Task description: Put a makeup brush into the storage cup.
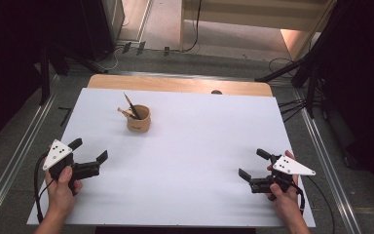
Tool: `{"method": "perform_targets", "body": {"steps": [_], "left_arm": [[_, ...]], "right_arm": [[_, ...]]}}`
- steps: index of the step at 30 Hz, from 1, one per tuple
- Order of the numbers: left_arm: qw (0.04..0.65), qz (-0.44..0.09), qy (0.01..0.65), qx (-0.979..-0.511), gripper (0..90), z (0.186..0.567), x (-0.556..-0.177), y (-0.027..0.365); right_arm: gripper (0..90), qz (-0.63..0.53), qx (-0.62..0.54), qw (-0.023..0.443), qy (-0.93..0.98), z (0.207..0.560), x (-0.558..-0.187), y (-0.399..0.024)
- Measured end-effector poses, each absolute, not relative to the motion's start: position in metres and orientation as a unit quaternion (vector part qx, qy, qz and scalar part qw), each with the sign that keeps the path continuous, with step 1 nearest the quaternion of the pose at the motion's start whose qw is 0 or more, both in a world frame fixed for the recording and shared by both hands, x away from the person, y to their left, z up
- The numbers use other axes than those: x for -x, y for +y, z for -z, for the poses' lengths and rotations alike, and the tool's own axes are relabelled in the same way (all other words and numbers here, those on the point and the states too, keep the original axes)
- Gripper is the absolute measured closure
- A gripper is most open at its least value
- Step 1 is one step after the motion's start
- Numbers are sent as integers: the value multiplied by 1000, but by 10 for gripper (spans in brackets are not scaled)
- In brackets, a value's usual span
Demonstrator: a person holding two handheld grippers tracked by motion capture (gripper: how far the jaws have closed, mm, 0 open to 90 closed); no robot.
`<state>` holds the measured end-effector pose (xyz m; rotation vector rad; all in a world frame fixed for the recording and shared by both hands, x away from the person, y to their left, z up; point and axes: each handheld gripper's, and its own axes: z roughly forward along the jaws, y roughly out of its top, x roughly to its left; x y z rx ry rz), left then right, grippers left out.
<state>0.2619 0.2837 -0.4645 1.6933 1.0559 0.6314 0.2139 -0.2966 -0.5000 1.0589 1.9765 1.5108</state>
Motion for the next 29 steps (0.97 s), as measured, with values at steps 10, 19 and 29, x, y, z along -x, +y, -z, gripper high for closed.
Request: {"method": "perform_targets", "body": {"steps": [10, 19, 29], "left_arm": [[499, -261, 440, -700, 0, 468, -254, 292], [496, -263, 444, -699, 0, 471, -246, 302], [497, -259, 442, -700, 0, 473, -243, 306]], "right_arm": [[0, -543, -386, 218, 713, 500, -214, -297], [0, -540, -393, 218, 712, 503, -214, -299], [0, -536, -397, 217, 713, 504, -215, -297]]}}
